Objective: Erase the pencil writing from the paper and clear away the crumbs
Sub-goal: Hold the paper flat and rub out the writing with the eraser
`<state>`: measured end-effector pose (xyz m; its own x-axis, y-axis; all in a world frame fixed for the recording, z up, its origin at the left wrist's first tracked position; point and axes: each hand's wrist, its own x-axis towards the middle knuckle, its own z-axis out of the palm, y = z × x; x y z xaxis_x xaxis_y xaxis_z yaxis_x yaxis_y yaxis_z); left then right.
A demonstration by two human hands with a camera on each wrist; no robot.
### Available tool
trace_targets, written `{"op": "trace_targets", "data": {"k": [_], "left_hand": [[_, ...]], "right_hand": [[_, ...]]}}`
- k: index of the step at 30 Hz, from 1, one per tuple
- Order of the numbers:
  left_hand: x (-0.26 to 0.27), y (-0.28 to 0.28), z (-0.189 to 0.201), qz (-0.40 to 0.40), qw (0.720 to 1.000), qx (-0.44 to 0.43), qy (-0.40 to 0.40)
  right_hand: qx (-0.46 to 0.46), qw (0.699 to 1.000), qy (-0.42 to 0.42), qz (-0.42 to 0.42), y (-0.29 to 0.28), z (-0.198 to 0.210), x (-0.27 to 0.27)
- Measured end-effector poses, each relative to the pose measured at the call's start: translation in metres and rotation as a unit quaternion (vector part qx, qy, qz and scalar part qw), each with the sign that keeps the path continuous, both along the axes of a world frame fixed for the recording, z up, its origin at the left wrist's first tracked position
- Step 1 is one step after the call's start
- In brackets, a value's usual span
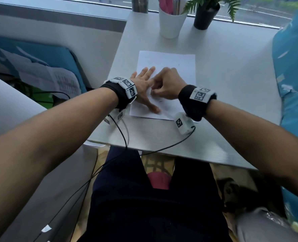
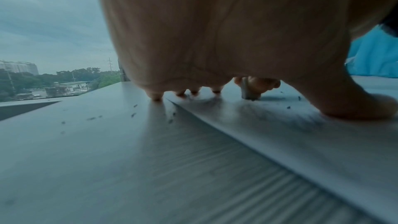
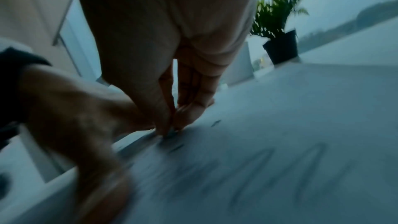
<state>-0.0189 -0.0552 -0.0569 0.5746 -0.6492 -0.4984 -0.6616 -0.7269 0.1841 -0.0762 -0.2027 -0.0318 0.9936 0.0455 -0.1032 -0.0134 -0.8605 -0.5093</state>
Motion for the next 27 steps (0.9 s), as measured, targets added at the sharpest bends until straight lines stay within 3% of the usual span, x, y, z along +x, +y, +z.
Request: {"op": "trace_targets", "data": {"k": [3, 6, 10, 14, 17, 21, 25, 27], "left_hand": [[0.000, 0.000, 0.001, -0.002, 1.000, -0.004, -0.002], [-0.002, 0.001, 0.002, 0.000, 1.000, -0.002, 0.003], [0.000, 0.000, 0.000, -0.001, 1.000, -0.004, 0.001], [0.001, 0.000, -0.001, -0.001, 1.000, -0.003, 0.001], [-0.001, -0.001, 0.001, -0.004, 1.000, 0.003, -0.008], [0.001, 0.000, -0.003, -0.008, 1.000, 0.003, -0.008], [0.002, 0.003, -0.005, -0.020, 1.000, -0.004, -0.022], [0.000, 0.006, -0.006, -0.029, 0.999, -0.014, -0.035]], "right_hand": [[-0.001, 0.999, -0.021, -0.044, -0.007, 0.001, 0.004], [-0.008, 1.000, -0.004, 0.009, 0.000, 0.001, 0.002], [-0.014, 0.999, -0.015, -0.027, -0.008, 0.001, 0.003], [-0.015, 0.999, 0.026, 0.031, -0.004, 0.003, -0.002], [-0.002, 0.999, -0.004, -0.039, -0.016, 0.006, 0.004], [0.015, 0.998, 0.054, 0.042, 0.000, 0.006, -0.016], [-0.025, 0.998, -0.003, -0.052, -0.047, 0.017, -0.006], [-0.059, 0.997, 0.009, -0.052, -0.063, 0.014, -0.009]]}}
